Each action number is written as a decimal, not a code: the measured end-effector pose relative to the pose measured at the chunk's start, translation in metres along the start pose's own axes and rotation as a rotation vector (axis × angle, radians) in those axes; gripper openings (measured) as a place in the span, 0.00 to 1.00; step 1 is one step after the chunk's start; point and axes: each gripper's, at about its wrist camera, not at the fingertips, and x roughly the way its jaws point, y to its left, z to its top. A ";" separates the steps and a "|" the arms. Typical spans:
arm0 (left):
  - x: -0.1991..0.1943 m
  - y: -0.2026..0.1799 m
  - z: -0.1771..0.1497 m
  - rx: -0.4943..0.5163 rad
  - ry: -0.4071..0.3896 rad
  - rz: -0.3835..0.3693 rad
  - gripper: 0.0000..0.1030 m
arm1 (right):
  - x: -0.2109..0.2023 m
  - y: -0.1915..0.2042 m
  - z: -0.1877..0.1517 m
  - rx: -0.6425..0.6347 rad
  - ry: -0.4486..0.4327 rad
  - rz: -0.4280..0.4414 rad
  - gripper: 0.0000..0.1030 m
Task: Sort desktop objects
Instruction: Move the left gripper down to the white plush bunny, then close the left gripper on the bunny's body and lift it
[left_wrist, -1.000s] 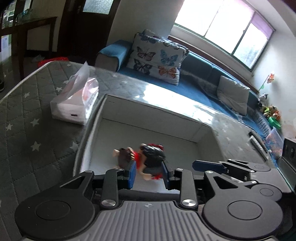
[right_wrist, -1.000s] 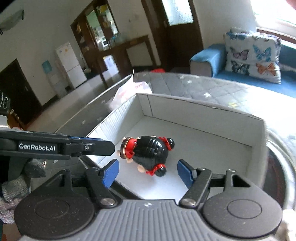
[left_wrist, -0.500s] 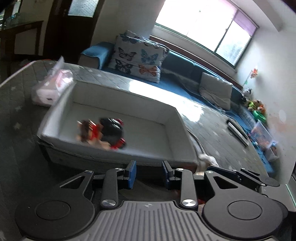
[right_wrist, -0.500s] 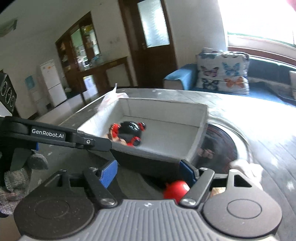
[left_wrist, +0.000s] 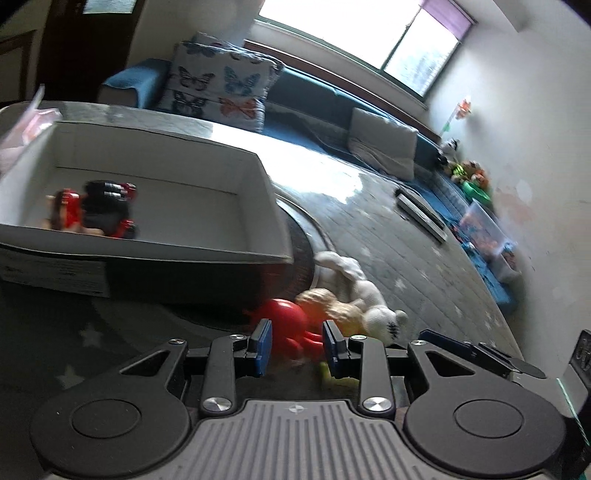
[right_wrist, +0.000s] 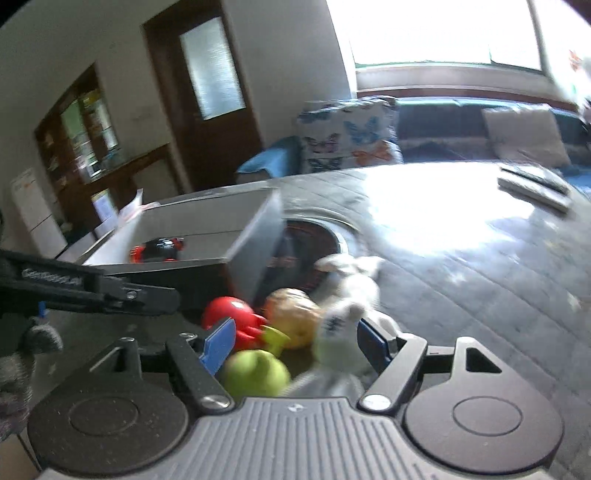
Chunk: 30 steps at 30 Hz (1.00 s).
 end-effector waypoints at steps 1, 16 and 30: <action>0.003 -0.004 0.000 0.003 0.005 -0.006 0.32 | 0.000 -0.005 -0.002 0.014 0.003 -0.010 0.73; 0.043 -0.055 0.006 0.060 0.076 -0.083 0.32 | 0.022 -0.033 -0.015 0.104 0.060 -0.002 0.56; 0.081 -0.077 0.010 0.004 0.154 -0.128 0.32 | 0.014 -0.044 -0.024 0.139 0.051 0.025 0.36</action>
